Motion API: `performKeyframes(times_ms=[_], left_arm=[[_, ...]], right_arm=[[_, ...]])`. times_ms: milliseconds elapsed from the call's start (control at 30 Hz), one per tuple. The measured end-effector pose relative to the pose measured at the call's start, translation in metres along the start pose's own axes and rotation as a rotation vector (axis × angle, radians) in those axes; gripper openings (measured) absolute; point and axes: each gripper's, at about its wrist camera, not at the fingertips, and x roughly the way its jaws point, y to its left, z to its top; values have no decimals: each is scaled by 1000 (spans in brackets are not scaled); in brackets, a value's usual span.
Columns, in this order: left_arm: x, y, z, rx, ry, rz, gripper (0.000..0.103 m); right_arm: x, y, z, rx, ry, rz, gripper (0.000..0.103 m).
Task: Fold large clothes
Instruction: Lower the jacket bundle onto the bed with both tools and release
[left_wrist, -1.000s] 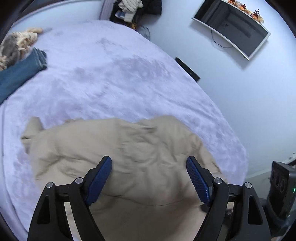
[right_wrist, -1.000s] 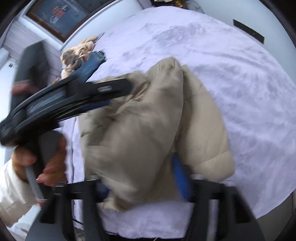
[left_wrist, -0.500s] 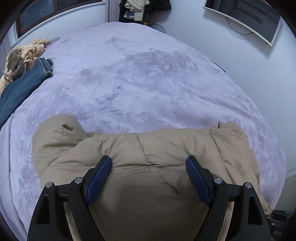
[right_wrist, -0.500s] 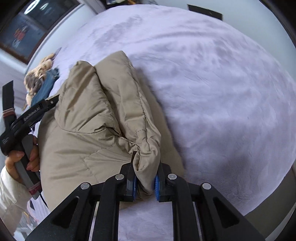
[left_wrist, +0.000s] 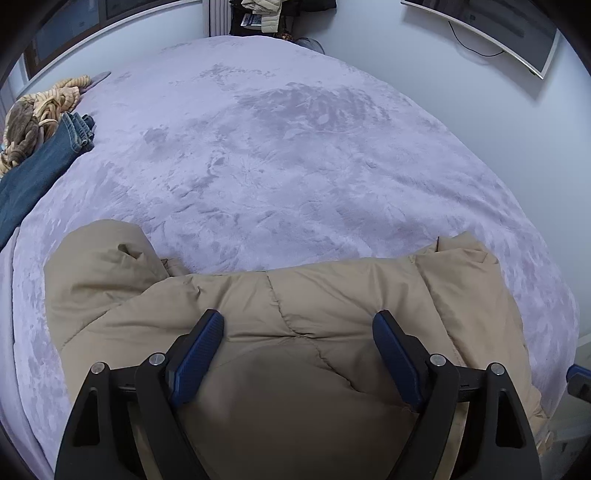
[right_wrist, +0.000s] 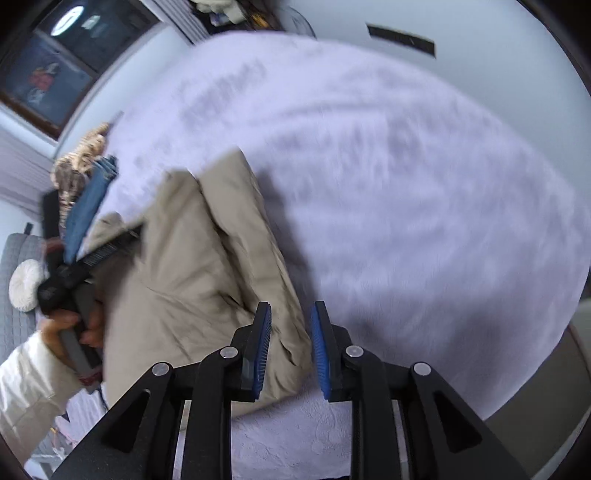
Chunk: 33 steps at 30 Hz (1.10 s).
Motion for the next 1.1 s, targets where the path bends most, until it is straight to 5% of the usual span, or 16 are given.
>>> performKeyframes(times_ms=[167,367,700,767,1000,1100], left_arm=[[-10,1,1,-6,16,42,85],[-52,20,-14,-78,23,92,85],[-105,39,-80,-266,95,146,85],[-109,38,-91,-294,106,147,102],[-122,39,-118,-338,111,131,103],[-123,43,-129,-356,125,124,103]], right_arm=[[38,23,10,-112,127,65,25],[86,14,-17,-132,304,38,25],[89,9,-14,-165,357,66,26],[86,6,-16,-167,358,65,28],[84,19,-10,-165,349,56,33],[72,16,-10,-138,322,73,49]])
